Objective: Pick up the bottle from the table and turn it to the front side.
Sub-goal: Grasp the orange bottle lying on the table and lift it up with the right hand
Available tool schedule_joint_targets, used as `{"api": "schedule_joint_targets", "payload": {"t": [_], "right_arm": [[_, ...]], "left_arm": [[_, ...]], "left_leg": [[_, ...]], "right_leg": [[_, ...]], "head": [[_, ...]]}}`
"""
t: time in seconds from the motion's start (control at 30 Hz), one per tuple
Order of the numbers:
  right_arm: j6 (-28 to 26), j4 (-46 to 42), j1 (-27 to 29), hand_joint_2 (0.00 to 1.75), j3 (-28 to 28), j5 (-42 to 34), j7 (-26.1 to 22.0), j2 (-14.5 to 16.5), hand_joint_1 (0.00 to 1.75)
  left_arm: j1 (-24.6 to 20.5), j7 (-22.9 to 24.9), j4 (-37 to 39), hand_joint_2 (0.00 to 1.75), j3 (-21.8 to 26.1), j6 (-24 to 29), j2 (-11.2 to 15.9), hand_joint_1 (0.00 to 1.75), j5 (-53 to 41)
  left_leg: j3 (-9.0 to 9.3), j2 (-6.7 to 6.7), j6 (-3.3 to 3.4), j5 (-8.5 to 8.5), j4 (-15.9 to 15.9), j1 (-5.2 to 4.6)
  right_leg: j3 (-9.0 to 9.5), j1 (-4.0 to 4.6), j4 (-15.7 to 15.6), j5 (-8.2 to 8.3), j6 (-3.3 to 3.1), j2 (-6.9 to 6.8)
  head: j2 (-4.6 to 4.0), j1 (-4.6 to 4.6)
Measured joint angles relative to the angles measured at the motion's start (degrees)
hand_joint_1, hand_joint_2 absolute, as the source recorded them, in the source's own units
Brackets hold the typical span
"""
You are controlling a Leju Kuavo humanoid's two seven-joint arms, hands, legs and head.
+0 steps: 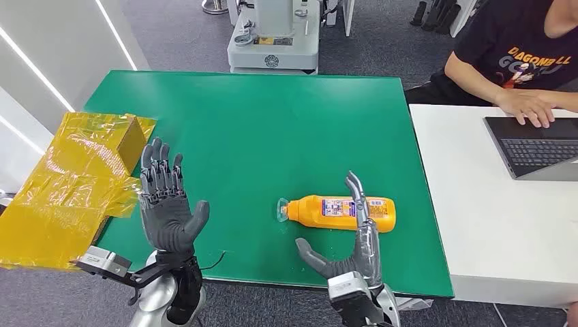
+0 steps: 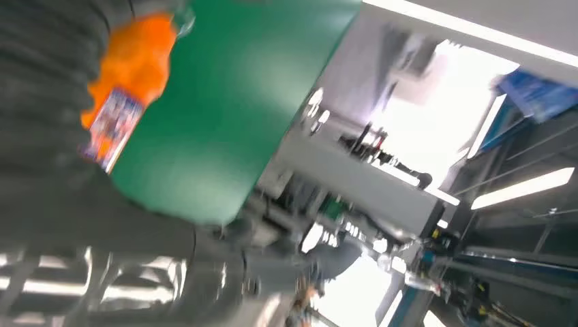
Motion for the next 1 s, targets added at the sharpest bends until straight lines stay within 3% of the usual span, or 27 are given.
{"api": "schedule_joint_targets", "payload": {"t": [0.17,0.33,0.53,0.83,1.0], "right_arm": [[12.4,0.0,-1.9,1.75,-3.1,12.0,6.6,-3.3,0.00],[22.9,1.8,-6.8,1.75,-7.7,7.9,7.0,-7.6,0.00],[31.9,6.3,-13.1,1.75,-10.6,6.3,8.7,-13.8,0.00],[51.5,14.2,-26.1,1.75,-6.9,2.5,11.3,-24.8,0.00],[54.8,21.8,-35.7,1.75,-0.5,-1.9,9.5,-27.0,0.00]], "left_arm": [[-0.1,0.0,0.0,1.75,0.0,-1.5,0.0,0.00,-0.1],[-0.1,0.0,0.0,1.75,0.0,-2.3,0.0,0.00,0.0],[-0.2,0.0,0.0,1.75,0.0,-2.3,0.3,0.00,0.8],[-0.9,0.0,0.1,1.75,0.0,-3.3,0.8,0.00,1.6],[-1.1,0.0,0.1,1.75,0.0,-2.7,1.1,0.00,1.6]], "left_leg": [[0.00,0.00,0.00,0.00,0.0,-0.01],[0.01,0.01,0.01,0.01,0.1,-0.02],[0.01,0.02,0.01,0.00,0.1,-0.02],[-0.06,-0.09,0.02,0.01,0.1,-0.05],[-0.02,0.07,0.02,0.02,0.1,-0.05]], "right_leg": [[0.02,-0.01,0.0,0.02,0.02,-0.01],[0.03,-0.02,0.0,0.05,0.01,0.00],[0.03,-0.02,0.0,0.08,0.01,0.03],[0.02,-0.08,0.0,0.11,0.05,-0.08],[0.00,-0.07,0.1,0.12,0.04,0.11]], "head": [[0.00,0.01],[0.00,0.00],[0.00,-0.01],[0.00,-0.03],[0.00,-0.03]]}}
